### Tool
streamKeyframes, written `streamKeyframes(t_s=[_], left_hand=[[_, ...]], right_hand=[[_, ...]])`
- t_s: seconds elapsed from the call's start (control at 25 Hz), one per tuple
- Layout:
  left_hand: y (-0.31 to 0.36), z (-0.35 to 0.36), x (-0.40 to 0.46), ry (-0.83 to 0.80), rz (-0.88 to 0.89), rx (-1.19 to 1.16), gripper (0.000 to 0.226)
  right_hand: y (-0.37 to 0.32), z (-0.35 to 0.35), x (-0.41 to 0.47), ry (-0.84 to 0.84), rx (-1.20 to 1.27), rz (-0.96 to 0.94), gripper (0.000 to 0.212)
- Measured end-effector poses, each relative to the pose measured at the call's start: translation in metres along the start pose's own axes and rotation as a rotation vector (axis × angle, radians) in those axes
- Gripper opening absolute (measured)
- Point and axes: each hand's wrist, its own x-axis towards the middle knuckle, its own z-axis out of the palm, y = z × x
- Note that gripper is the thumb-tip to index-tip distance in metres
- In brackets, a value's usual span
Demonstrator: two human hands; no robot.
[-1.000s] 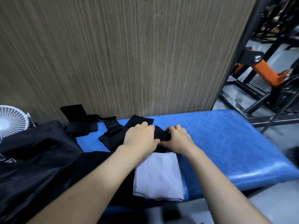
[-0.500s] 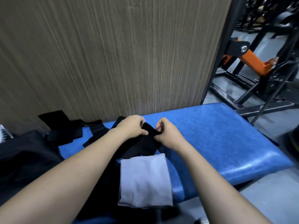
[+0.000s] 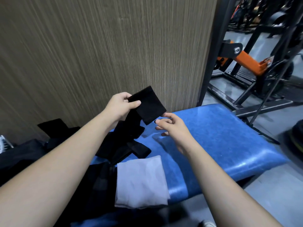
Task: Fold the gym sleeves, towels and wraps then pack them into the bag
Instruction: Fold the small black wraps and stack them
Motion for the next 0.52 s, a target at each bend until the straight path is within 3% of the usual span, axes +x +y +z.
streamKeyframes(t_s=[0.12, 0.24, 0.36, 0.52], left_hand=[[0.015, 0.007, -0.009, 0.038, 0.033, -0.09, 0.013], [0.024, 0.019, -0.012, -0.016, 0.064, -0.148, 0.011], [0.032, 0.033, -0.012, -0.077, 0.086, -0.219, 0.012], [0.042, 0.043, -0.01, -0.104, 0.09, -0.303, 0.011]], right_hand=[[-0.003, -0.001, -0.004, -0.009, -0.014, -0.028, 0.036], [-0.007, 0.002, -0.006, -0.04, -0.062, -0.078, 0.027], [-0.013, 0.012, -0.009, -0.068, 0.042, -0.086, 0.026], [-0.007, 0.026, 0.0, 0.056, -0.041, -0.188, 0.014]])
